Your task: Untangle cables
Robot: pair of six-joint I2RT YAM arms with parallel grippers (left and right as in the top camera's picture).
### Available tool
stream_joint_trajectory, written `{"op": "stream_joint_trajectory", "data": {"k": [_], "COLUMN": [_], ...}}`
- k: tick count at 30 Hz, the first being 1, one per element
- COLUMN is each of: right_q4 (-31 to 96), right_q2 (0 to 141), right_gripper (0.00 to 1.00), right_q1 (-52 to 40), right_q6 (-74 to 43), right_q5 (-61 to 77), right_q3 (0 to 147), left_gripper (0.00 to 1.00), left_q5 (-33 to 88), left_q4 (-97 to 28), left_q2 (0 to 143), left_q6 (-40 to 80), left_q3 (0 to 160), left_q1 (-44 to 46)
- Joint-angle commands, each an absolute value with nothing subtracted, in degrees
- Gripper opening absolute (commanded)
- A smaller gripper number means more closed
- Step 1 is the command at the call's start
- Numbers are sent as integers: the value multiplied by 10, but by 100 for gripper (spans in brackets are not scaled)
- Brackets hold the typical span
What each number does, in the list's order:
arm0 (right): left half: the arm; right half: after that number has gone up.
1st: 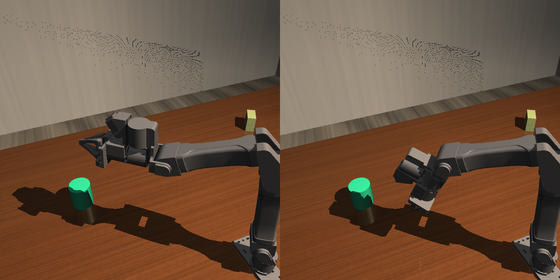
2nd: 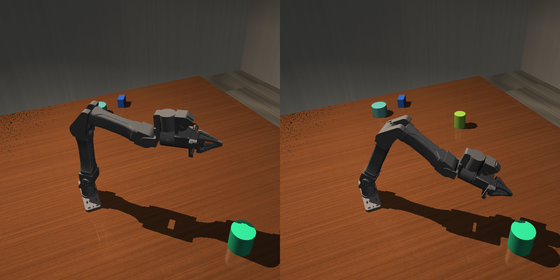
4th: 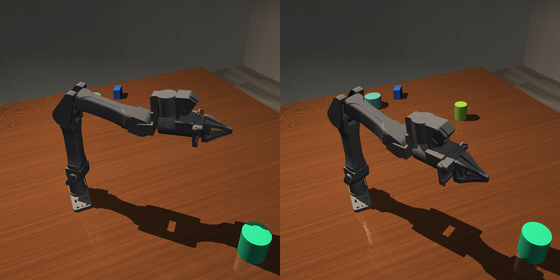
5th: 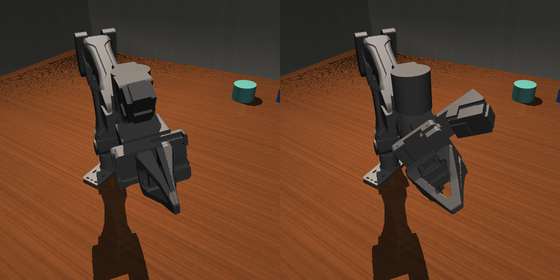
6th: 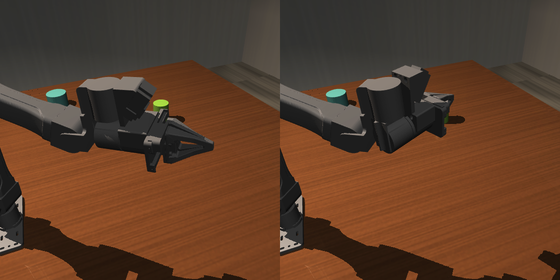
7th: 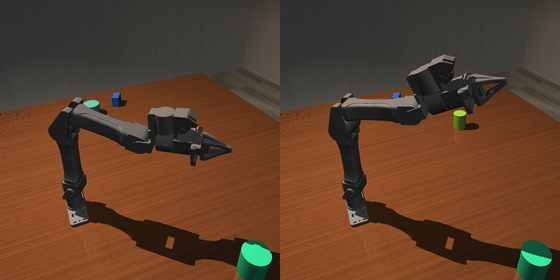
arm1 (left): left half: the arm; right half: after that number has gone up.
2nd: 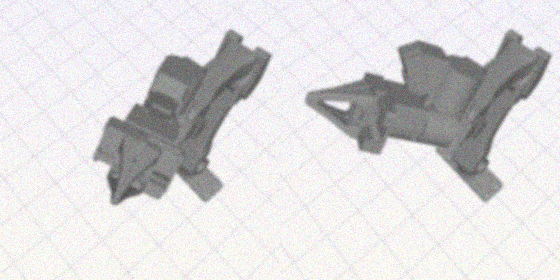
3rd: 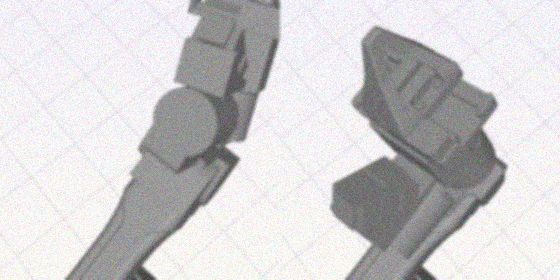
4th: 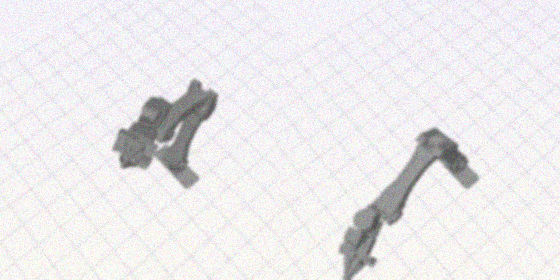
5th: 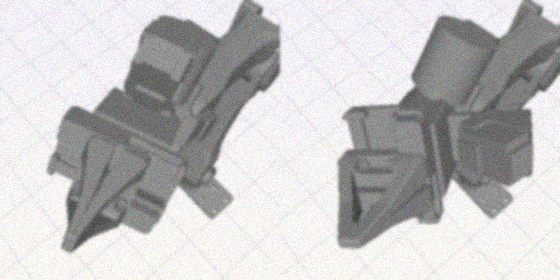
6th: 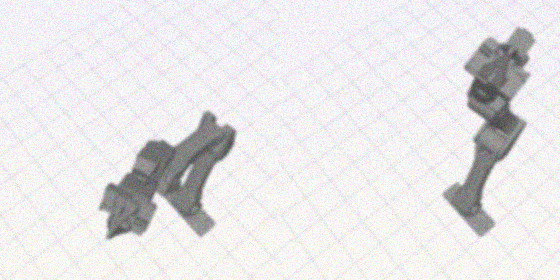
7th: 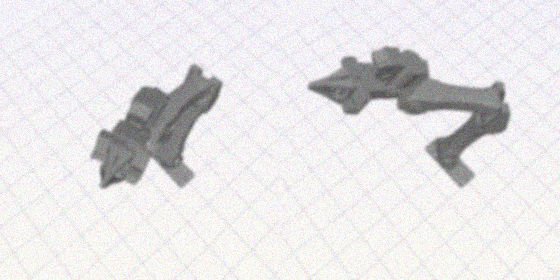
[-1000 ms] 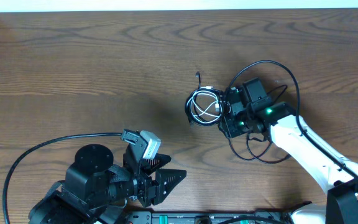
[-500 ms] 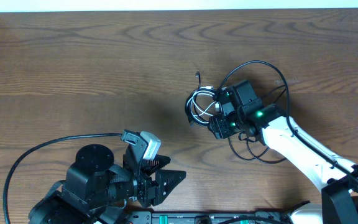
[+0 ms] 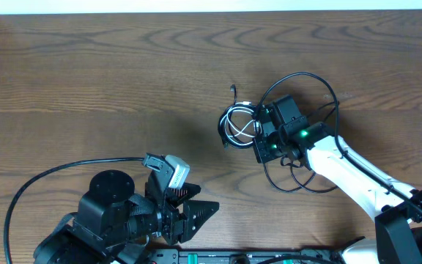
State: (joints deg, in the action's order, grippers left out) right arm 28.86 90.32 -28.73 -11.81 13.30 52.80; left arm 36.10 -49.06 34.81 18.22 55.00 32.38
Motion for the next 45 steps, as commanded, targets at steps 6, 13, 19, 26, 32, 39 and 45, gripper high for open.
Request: {"op": "stream_joint_trajectory", "data": {"k": [6, 13, 19, 26, 32, 39, 45], "right_q4": [316, 394, 443, 448, 448, 429, 424], "right_q2": [882, 822, 736, 634, 578, 541, 536], "right_gripper": [1, 1, 1, 1, 1, 1, 1], "right_q1": [-289, -286, -274, -261, -258, -258, -258], "right_q6": [-152, -164, -167, -161, -141, -128, -126], "right_q5": [108, -8, -62, -76, -67, 13, 73], "right_q3": [533, 565, 615, 697, 788, 887, 932], "left_gripper": [63, 63, 63, 63, 63, 64, 82], "left_q5": [364, 364, 364, 364, 364, 322, 308], "left_q4": [-491, -493, -493, -493, -493, -504, -498], "left_q2": [347, 347, 347, 347, 347, 347, 355], "left_q6": [183, 177, 177, 176, 175, 173, 172], "left_q3": [560, 560, 560, 560, 559, 557, 557], "left_q1": [326, 326, 326, 326, 326, 326, 326]}}
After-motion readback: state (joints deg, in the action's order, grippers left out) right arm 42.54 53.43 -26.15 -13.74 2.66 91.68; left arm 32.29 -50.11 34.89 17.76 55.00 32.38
